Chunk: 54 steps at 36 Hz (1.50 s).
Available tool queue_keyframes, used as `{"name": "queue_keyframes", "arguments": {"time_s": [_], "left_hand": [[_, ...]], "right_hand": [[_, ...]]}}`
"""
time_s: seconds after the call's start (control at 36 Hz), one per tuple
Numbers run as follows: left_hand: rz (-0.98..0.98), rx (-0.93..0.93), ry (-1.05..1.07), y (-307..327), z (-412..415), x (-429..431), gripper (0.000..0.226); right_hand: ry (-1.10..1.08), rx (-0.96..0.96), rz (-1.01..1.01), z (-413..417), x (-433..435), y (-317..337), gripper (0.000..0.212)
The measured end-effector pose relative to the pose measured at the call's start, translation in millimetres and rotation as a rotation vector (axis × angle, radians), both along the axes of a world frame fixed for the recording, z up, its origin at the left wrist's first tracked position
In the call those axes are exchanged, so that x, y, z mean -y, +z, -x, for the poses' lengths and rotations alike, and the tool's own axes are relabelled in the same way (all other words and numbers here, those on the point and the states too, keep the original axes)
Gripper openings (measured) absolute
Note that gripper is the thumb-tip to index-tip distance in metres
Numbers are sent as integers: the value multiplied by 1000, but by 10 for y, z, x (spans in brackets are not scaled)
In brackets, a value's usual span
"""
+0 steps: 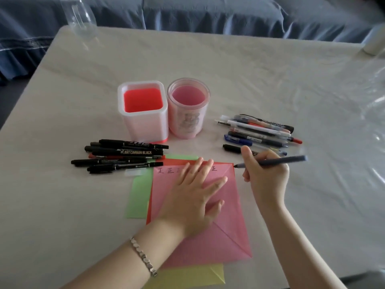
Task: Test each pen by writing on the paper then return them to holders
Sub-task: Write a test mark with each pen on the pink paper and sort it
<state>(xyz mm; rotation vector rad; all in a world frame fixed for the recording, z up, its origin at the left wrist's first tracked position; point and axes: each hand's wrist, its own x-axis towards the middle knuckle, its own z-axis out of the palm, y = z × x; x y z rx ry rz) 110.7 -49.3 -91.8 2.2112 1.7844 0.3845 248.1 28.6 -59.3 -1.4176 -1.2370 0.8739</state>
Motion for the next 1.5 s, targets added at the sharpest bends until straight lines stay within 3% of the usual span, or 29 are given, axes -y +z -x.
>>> {"name": "queue_keyframes", "arguments": {"time_s": [0.36,0.47,1.5], "left_hand": [[-7,28,23,-43,2,-29,47],[-13,35,33,-38,0,-31,47],[-3,39,34,-4,-4,-33,47]], "right_hand": [[-36,143,-113,168,-69,-314,42],[-15,178,-131,164,-90,-361,34],[-37,201,-129,148,-93,-379,31]]}}
